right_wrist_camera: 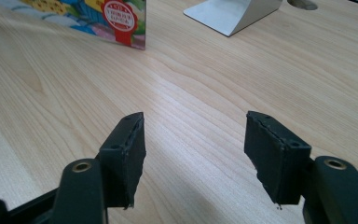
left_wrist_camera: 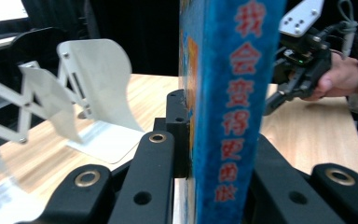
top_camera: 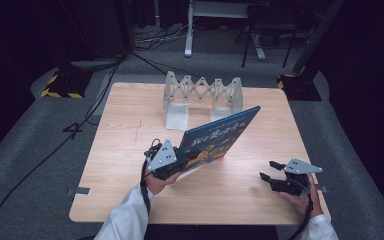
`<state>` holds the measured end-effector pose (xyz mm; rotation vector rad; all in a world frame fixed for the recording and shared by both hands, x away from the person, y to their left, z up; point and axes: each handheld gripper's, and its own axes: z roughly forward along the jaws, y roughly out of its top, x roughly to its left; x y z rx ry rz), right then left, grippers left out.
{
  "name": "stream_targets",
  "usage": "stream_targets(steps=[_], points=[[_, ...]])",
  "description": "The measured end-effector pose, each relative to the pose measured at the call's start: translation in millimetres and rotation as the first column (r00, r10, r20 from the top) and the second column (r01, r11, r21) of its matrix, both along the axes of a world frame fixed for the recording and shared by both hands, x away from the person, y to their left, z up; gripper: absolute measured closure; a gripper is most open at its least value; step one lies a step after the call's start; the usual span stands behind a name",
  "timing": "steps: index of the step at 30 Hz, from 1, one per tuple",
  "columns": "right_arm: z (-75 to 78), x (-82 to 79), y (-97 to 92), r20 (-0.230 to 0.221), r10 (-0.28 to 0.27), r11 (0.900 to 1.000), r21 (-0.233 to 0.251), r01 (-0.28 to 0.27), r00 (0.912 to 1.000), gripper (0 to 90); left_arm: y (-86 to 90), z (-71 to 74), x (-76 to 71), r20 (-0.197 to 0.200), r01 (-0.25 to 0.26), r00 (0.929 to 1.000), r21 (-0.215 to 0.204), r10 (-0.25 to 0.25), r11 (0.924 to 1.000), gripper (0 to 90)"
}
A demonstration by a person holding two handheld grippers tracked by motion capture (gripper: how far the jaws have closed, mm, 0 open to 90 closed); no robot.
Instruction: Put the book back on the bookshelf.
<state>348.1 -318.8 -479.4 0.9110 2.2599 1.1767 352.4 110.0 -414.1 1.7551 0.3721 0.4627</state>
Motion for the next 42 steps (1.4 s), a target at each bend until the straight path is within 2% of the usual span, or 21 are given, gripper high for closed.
stream_targets(steps=[3,8,12,18,26,31,35,38,42], points=[[-1.3,0.2,0.5,-0.002,-0.003,1.0,-0.006,0.003,1.0,38.6,6.2,2.7,2.6,0.006,-0.027,0.9996,0.005,0.027,0.9996,83.1],[-2.6,1.1,0.8,-0.014,0.006,0.9998,0.019,-0.006,0.9999,34.3,17.7,6.5,7.4,0.004,-0.058,0.9983,-0.014,0.058,0.9982,83.1],[-5.1,2.0,3.5,-0.026,0.004,1.0,0.002,-0.004,0.9996,31.4,24.6,8.4,11.3,0.009,-0.095,0.9954,-0.016,0.095,0.9954,83.1],[-7.9,1.9,8.0,-0.04,0.036,0.9992,-0.014,-0.037,0.9985,29.4,34.9,11.9,19.3,0.007,-0.139,0.9903,-0.032,0.139,0.9898,83.1],[-12.3,2.2,13.5,-0.056,0.043,0.9976,-0.051,-0.046,0.9975,27.3,46.5,22.8,30.7,0.019,-0.186,0.9824,-0.02,0.186,0.9824,83.1],[-13.6,2.4,14.5,-0.065,0.047,0.9969,-0.059,-0.051,0.9968,27.1,55.2,24.8,36.3,0.008,-0.22,0.9753,-0.048,0.221,0.9743,83.1],[-15.1,2.7,14.7,-0.07,0.045,0.9965,-0.067,-0.05,0.9965,27.1,61.2,24.9,40.7,0.003,-0.241,0.9704,-0.046,0.242,0.9694,83.1],[-16.0,3.4,15.4,-0.073,0.047,0.9959,-0.074,-0.052,0.9962,27.0,64.6,24.8,43.8,0.001,-0.27,0.9629,-0.037,0.27,0.9623,83.1],[-17.3,3.3,17.0,-0.078,0.055,0.9949,-0.08,-0.061,0.9955,26.9,70.5,22.6,49.0,-0.017,-0.29,0.957,-0.061,0.29,0.955,83.1]])
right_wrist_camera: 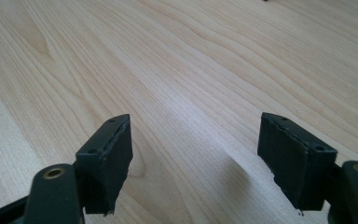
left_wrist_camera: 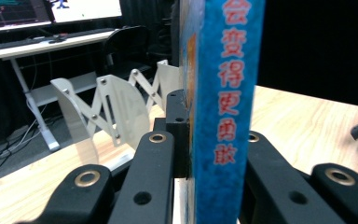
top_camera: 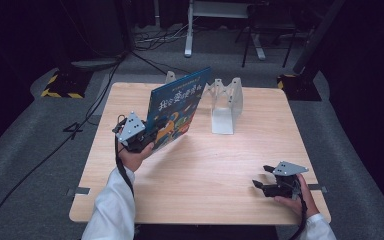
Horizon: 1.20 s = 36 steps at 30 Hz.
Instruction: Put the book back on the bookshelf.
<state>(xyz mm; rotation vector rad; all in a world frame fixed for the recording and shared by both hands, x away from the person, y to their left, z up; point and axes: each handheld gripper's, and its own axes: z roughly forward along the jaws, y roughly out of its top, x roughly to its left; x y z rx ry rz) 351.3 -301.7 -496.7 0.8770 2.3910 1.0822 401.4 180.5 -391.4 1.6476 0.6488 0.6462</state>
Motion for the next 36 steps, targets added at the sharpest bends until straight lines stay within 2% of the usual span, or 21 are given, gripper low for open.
stream_targets(steps=[9,12,20,23,27,32,36], points=[[-2.5,0.0,1.6,-0.009,0.008,0.9998,-0.02,-0.008,0.9999,26.9,5.5,5.0,7.2,0.008,-0.048,0.9988,0.01,0.048,0.9988,83.1],[-3.2,0.6,1.7,-0.015,0.007,0.9998,-0.019,-0.007,0.9999,26.8,8.6,5.8,11.8,-0.003,-0.06,0.9982,0.008,0.06,0.9982,83.1],[-3.9,0.6,2.4,-0.019,0.016,0.9996,-0.024,-0.017,0.9997,26.9,10.5,4.9,29.5,-0.025,-0.114,0.9932,-0.006,0.113,0.9935,83.1],[-5.0,1.1,2.6,-0.024,0.016,0.9995,-0.027,-0.017,0.9996,27.0,7.1,3.7,39.0,-0.032,-0.136,0.9902,0.009,0.136,0.9907,83.1],[-4.5,1.0,3.0,-0.023,0.023,0.9994,-0.026,-0.023,0.9995,27.2,0.7,0.2,48.3,-0.043,-0.135,0.9899,0.005,0.135,0.9908,83.1],[-5.2,1.7,2.8,-0.025,0.024,0.9994,-0.023,-0.025,0.9994,27.3,-5.4,-4.9,56.5,-0.051,-0.133,0.9899,-0.025,0.132,0.9908,83.1],[-5.4,1.7,2.9,-0.026,0.022,0.9995,-0.021,-0.023,0.9994,27.7,-5.1,-6.7,57.9,-0.065,-0.14,0.9882,-0.025,0.139,0.9898,83.0]])
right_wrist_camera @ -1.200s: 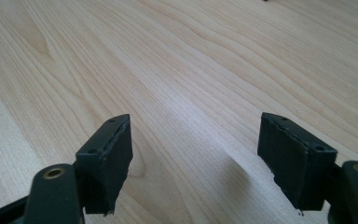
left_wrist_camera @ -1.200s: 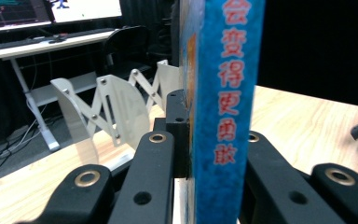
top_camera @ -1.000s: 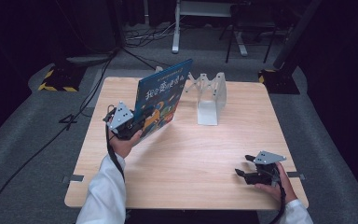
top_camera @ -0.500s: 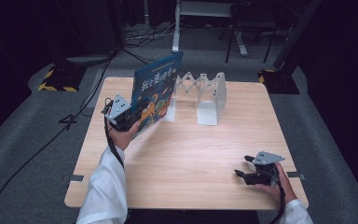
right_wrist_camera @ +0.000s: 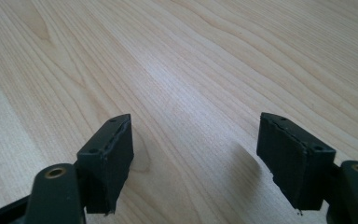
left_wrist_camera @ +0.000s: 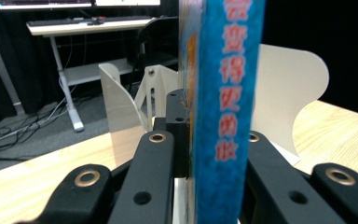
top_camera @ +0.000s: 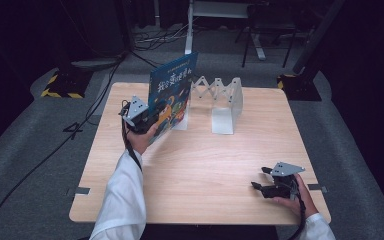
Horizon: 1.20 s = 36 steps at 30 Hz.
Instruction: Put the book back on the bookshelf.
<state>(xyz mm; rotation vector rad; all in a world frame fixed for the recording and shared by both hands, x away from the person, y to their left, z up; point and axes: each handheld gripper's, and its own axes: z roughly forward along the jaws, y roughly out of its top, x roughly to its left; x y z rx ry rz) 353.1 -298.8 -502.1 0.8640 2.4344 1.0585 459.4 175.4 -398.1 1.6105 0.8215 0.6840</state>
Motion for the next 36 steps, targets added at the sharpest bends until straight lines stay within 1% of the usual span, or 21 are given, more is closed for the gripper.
stream_targets(steps=[2,5,6,11,13,14,15,20,22,23,29,30,36], points=[[0.1,-0.2,0.1,0.001,0.001,1.0,-0.002,-0.001,1.0,27.7,1.6,0.2,0.2,-0.004,0.008,1.0,0.01,-0.008,0.9999,83.0],[0.0,0.5,0.1,-0.004,0.002,1.0,0.0,-0.002,1.0,27.5,1.8,-1.2,-0.7,-0.009,0.005,0.9999,0.021,-0.005,0.9998,83.0],[0.0,0.6,0.1,-0.005,0.002,1.0,0.0,-0.002,1.0,27.6,1.3,-1.7,-1.0,-0.001,0.0,1.0,0.031,0.0,0.9995,83.1],[-0.3,1.1,0.0,-0.008,-0.001,1.0,0.004,0.001,1.0,27.4,-1.9,-5.3,0.2,-0.004,-0.018,0.9998,0.018,0.018,0.9997,83.1],[-0.3,1.1,-0.1,-0.008,0.0,1.0,0.005,0.0,1.0,27.5,-4.5,-6.9,0.3,-0.001,-0.021,0.9998,0.024,0.021,0.9995,83.1],[-0.4,1.2,-0.3,-0.008,0.001,1.0,0.005,-0.001,1.0,27.5,-5.8,-7.8,0.8,-0.005,-0.02,0.9998,0.021,0.02,0.9996,83.1],[-0.4,1.2,-0.3,-0.009,0.001,1.0,0.006,-0.001,1.0,27.6,-6.4,-8.5,1.7,-0.006,-0.019,0.9998,0.029,0.019,0.9994,83.1],[-0.5,0.9,-0.2,-0.01,0.003,1.0,0.008,-0.003,0.9999,27.8,-8.0,-14.9,5.0,-0.022,-0.031,0.9993,0.033,0.032,0.999,83.1],[-0.7,1.3,-0.3,-0.011,0.003,0.9999,0.011,-0.003,0.9999,27.7,-8.0,-16.8,6.6,-0.032,-0.034,0.9989,0.019,0.034,0.9993,83.0],[-0.8,1.4,-0.3,-0.014,0.002,0.9999,0.013,-0.002,0.9999,27.7,-8.3,-16.9,7.6,-0.035,-0.037,0.9987,0.028,0.038,0.9989,83.1],[-1.0,1.4,-0.4,-0.014,0.001,0.9999,0.016,-0.001,0.9999,27.8,-11.0,-18.8,13.2,-0.044,-0.053,0.9976,0.023,0.053,0.9984,83.0],[-1.0,1.4,-0.4,-0.015,0.001,0.9999,0.016,-0.001,0.9999,27.7,-11.4,-19.6,14.8,-0.046,-0.055,0.9974,0.016,0.056,0.9984,83.0],[-1.0,1.6,-0.6,-0.017,0.002,0.9999,0.016,-0.002,0.9999,27.6,-16.0,-22.1,20.7,-0.056,-0.065,0.9962,0.035,0.067,0.9973,83.0]])
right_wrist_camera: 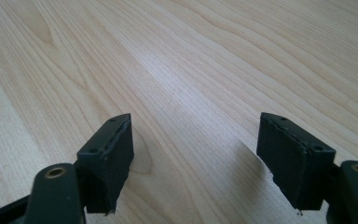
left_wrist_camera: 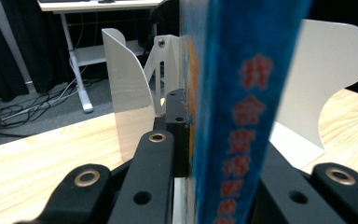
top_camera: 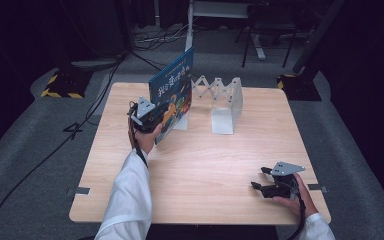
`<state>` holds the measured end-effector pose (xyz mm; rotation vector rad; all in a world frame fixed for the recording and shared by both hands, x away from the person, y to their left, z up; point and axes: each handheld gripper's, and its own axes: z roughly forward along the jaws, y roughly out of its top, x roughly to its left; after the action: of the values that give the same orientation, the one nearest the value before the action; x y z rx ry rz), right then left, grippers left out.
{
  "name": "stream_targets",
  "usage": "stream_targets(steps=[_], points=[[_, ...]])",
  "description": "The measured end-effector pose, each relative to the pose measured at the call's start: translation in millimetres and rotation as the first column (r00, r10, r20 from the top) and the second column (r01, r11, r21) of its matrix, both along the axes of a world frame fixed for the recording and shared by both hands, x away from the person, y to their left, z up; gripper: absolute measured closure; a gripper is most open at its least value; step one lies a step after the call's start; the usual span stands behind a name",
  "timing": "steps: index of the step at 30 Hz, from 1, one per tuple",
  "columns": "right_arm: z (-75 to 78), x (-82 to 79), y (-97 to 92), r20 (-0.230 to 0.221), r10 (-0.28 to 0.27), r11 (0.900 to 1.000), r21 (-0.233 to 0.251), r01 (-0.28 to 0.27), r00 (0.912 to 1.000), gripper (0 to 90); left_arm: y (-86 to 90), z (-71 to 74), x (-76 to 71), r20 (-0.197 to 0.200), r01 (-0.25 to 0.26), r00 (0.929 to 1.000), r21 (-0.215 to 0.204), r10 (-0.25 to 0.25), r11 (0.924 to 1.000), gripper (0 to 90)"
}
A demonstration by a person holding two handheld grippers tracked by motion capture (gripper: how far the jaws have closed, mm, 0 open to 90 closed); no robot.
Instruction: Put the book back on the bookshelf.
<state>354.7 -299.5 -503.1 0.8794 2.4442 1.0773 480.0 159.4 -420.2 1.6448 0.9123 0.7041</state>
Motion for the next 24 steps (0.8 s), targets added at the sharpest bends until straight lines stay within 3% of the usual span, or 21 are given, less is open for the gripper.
stream_targets(steps=[16,24], points=[[-0.3,0.9,-0.3,-0.013,0.005,1.0,0.009,-0.005,0.9999,27.5,-7.1,-0.8,12.2,-0.017,-0.043,0.9989,-0.002,0.043,0.9991,82.8],[-0.6,0.2,-0.3,-0.012,0.012,0.9999,0.012,-0.012,0.9999,27.5,-24.2,1.6,18.6,0.003,-0.103,0.9947,0.054,0.103,0.9932,82.1]])
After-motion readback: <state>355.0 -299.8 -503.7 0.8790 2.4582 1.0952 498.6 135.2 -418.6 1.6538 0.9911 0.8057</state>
